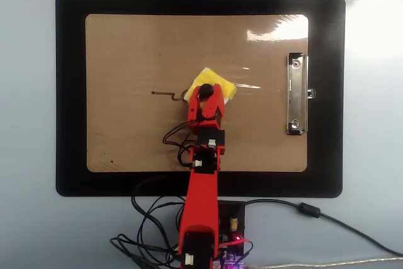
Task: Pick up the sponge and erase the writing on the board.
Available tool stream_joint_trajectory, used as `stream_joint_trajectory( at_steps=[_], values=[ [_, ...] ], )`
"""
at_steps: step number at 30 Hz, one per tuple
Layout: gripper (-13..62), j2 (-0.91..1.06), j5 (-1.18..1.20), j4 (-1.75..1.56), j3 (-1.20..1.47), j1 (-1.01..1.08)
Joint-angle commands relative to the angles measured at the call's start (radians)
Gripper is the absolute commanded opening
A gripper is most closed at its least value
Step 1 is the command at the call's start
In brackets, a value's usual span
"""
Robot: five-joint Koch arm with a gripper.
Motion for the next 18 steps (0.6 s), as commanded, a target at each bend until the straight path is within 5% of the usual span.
stream_joint_trajectory(
  at_steps=[1, 12, 18],
  values=[
    [-7.8, -0.057, 0.02, -0.015, -0.034, 0.035],
    [-7.8, -0.031, 0.149, -0.015, 0.035, 0.285],
    [-7.8, -0.003, 0.114, -0.018, 0.095, 0.198]
  ],
)
